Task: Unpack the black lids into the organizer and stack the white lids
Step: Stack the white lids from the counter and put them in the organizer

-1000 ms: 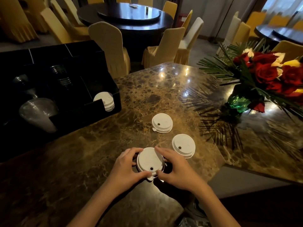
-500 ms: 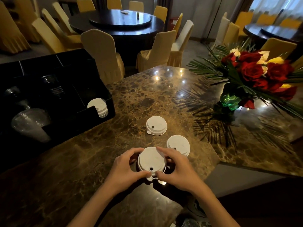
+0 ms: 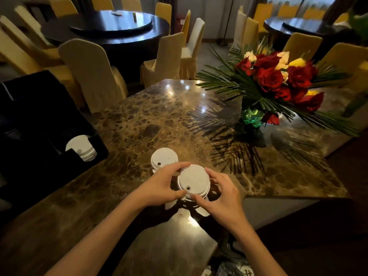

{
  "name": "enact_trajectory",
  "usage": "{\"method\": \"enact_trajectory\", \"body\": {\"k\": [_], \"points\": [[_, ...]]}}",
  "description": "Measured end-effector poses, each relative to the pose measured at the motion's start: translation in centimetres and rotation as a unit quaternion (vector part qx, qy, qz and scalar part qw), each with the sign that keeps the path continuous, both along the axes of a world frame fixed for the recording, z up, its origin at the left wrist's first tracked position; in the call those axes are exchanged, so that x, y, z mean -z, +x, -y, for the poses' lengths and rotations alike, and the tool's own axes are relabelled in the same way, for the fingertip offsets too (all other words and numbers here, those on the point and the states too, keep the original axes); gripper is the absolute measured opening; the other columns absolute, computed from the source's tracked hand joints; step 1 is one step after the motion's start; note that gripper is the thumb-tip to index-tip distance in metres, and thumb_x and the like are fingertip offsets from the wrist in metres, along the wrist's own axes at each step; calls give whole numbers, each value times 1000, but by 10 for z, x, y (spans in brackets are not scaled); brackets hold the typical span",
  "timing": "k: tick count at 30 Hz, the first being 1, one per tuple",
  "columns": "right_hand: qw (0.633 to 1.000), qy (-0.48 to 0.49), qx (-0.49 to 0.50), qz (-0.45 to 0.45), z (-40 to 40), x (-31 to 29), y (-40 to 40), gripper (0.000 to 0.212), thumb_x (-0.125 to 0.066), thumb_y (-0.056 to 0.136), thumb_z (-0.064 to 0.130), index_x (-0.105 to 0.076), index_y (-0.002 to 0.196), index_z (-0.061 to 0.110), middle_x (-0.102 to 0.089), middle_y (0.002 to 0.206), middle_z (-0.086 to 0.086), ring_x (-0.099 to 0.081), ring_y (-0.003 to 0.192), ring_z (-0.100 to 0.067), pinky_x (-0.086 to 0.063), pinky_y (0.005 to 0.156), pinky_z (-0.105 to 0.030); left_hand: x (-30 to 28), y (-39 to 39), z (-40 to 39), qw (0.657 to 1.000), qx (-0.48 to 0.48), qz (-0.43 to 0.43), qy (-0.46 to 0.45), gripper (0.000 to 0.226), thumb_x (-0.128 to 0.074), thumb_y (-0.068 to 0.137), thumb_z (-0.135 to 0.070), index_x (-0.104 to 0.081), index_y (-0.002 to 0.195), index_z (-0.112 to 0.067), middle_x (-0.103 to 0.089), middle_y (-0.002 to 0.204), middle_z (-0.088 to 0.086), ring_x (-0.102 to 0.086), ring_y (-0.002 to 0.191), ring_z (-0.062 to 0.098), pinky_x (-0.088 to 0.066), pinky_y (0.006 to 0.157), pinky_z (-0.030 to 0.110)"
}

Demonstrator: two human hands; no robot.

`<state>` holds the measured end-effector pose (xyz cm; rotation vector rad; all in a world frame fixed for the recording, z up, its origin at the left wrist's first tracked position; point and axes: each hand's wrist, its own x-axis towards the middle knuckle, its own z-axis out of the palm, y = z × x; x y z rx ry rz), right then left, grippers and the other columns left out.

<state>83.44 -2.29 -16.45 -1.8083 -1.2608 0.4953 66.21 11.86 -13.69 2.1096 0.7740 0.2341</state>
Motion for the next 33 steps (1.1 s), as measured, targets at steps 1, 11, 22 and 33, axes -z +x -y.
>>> {"method": "enact_trajectory", "body": {"k": [1,11,22,33], "points": [[1000,-5,6,-1,-2,1,1,87,-76,63,72,-57,140,34,-57,127,16,-53,115,6,-46,91,-10,2,3,-3,1000,4,-3,-8,83,-81,76,-26,-40,148,-30,-52,144,-11,-47,132,2,-42,114,38],[999,-34,29,-23,-10,24,7,80,-92,66,50,-57,137,37,-56,122,19,-51,112,16,-44,84,1,23,15,-11,999,23,7,-48,77,-79,75,-21,-45,139,-46,-57,136,-17,-50,129,-2,-43,113,36],[997,-67,22,1,-10,22,6,80,-90,70,49,-51,139,42,-53,123,20,-53,110,6,-43,84,-7,15,17,-7,998,50,36,-33,72,-72,81,-23,-42,134,-63,-57,130,-35,-51,127,-7,-43,103,13],[998,-50,24,-25,-11,14,4,87,-93,63,48,-58,141,32,-62,129,12,-59,115,-2,-55,96,-27,24,4,-10,995,-18,45,-90,77,-84,71,-14,-52,135,-42,-61,132,-22,-53,126,-6,-43,111,26]]}}
